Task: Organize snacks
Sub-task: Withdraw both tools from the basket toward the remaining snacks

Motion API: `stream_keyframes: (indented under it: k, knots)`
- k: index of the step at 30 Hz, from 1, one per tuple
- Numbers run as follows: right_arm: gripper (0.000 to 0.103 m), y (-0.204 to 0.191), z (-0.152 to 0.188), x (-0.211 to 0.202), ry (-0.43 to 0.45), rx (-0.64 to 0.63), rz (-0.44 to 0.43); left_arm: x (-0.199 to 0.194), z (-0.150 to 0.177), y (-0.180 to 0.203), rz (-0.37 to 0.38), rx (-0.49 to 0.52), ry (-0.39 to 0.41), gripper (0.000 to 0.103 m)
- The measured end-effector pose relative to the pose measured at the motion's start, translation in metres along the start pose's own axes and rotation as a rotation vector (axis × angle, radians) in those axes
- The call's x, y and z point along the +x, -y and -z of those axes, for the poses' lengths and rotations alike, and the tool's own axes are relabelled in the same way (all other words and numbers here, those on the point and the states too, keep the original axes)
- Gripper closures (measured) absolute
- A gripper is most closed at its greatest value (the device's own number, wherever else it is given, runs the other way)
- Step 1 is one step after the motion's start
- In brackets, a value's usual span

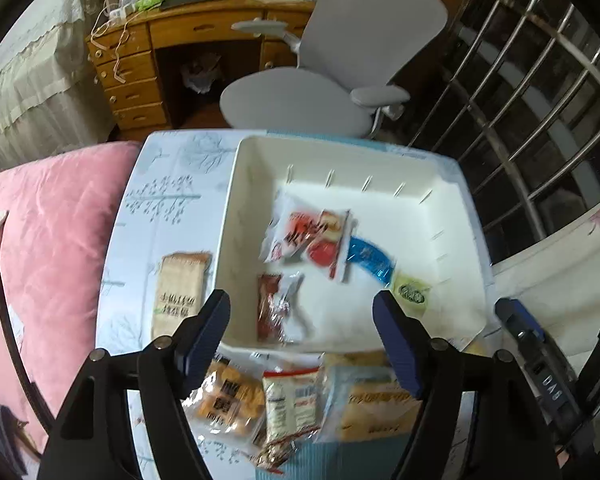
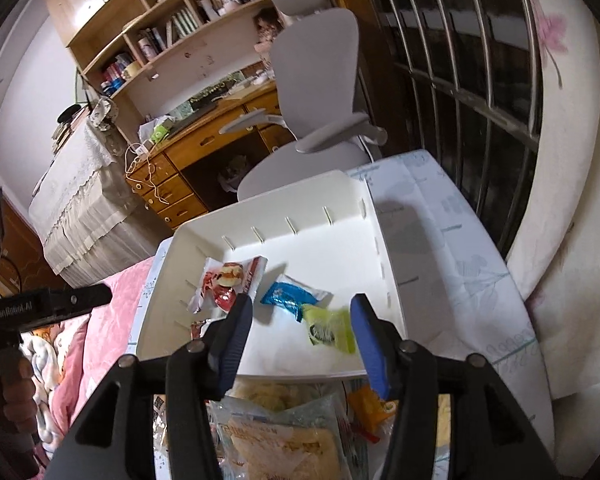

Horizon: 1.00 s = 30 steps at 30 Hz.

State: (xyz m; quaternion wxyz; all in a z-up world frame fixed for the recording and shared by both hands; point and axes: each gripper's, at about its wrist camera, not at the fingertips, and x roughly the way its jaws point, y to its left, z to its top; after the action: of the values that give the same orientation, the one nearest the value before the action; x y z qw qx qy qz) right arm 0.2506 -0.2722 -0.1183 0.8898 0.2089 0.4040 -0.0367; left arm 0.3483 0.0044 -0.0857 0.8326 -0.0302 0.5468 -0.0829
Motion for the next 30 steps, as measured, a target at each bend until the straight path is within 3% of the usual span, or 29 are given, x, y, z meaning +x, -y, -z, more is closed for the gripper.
stream_keyframes:
  k: [12, 22, 30]
  knots:
    - [0.049, 0.009, 0.013, 0.003, -0.080, 0.064, -0.028, 0.001, 0.041, -0.027, -0.023, -0.064, -0.068, 0.025]
    - [0.038, 0.011, 0.038, 0.004, -0.200, 0.141, -0.064, 0.000, 0.087, -0.052, -0.015, -0.110, -0.113, 0.024]
    - [0.031, 0.011, 0.060, 0.008, -0.301, 0.226, -0.043, 0.008, 0.112, -0.071, 0.009, -0.118, -0.144, 0.024]
